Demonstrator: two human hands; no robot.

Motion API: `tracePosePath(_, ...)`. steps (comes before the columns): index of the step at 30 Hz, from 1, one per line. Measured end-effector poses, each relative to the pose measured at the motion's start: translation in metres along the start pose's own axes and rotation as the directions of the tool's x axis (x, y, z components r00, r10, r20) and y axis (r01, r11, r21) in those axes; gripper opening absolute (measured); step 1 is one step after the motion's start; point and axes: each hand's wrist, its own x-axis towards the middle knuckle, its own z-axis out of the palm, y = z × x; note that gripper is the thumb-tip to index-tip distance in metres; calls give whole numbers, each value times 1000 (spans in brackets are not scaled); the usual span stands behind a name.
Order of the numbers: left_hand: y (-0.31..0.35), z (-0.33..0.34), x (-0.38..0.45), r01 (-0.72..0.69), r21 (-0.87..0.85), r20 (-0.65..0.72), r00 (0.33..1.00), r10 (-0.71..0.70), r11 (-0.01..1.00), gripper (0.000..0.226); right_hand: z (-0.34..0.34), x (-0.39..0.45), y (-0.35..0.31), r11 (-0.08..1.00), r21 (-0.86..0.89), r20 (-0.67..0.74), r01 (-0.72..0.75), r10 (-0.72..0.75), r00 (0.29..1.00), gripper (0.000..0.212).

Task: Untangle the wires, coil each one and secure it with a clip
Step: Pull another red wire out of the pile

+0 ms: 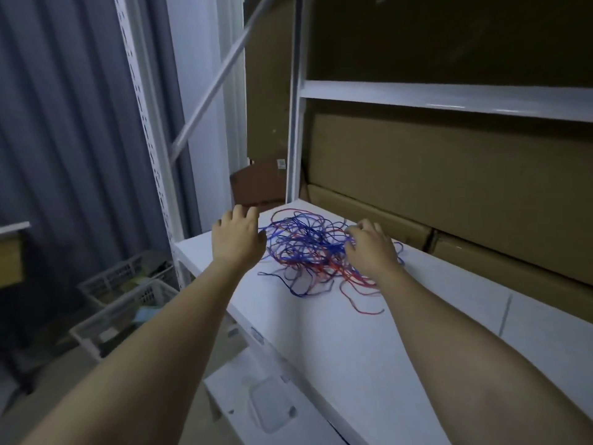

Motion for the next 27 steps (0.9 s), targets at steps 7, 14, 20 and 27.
tracePosePath(7, -36, 54, 95, -35, -78, 50, 998, 39, 996, 36, 44, 110, -32, 999, 32, 19, -7, 7, 1000, 37)
tracePosePath(14, -68, 118, 190, -53, -176, 119, 990, 75, 983, 29, 115, 221, -51, 994, 111, 97, -24, 13, 995, 39)
tracePosePath(20, -90, 177, 244, -77, -230, 246, 960, 134, 970, 31, 167, 275, -55, 988, 104, 454, -113, 54, 889, 52)
tracePosePath(27, -102, 229, 255, -196, -342, 427, 839, 338, 919, 38, 176, 291, -75, 978, 44, 805, -205, 87, 587, 47)
